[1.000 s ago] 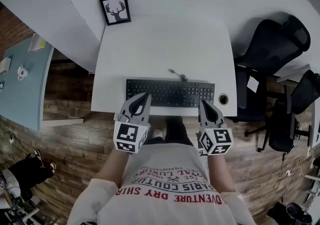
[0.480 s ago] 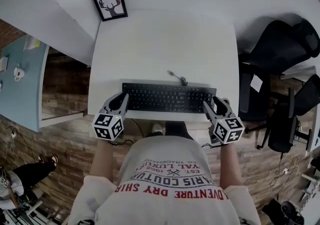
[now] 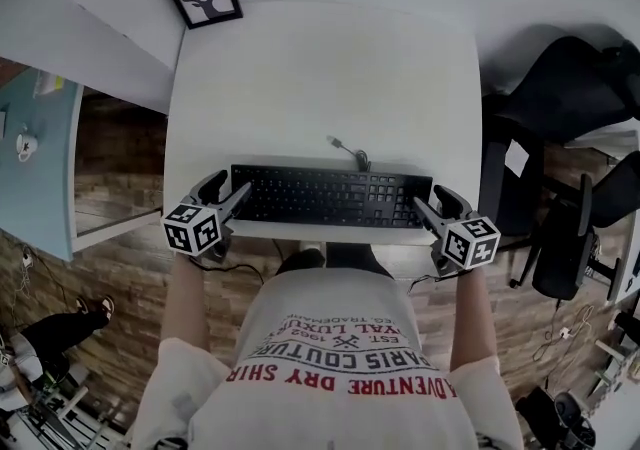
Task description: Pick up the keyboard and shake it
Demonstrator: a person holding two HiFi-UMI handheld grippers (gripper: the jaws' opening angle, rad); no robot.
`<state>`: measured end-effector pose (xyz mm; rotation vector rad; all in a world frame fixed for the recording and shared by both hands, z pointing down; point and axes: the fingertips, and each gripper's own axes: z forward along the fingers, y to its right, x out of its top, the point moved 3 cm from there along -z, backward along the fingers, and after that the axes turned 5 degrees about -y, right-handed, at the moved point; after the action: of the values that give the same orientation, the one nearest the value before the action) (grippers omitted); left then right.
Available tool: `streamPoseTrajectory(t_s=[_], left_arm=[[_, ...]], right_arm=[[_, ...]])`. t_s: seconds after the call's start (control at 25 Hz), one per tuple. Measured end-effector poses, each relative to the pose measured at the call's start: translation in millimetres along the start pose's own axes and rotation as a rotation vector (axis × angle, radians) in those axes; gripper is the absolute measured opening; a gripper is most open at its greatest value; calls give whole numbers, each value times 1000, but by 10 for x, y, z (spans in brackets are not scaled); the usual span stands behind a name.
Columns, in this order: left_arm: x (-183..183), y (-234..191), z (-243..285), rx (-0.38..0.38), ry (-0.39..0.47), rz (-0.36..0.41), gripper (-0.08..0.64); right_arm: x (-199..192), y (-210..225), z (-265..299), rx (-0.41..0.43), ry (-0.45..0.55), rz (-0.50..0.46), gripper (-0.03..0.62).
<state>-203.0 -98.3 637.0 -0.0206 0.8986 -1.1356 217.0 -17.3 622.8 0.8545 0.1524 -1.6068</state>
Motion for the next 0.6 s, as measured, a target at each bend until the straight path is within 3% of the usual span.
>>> streamPoseTrajectory(t_s=[0.2, 0.4, 0.6], left_arm=[[-53, -70, 69, -104, -34, -81, 285], [-143, 27, 170, -191, -138, -38, 285], [-133, 50, 256, -213, -193, -48, 284]], right_arm=[[-114, 116, 121, 87, -48, 64, 255], [-241, 90, 257, 251, -137, 111, 256], [-233, 97, 307, 284, -186, 123, 253]])
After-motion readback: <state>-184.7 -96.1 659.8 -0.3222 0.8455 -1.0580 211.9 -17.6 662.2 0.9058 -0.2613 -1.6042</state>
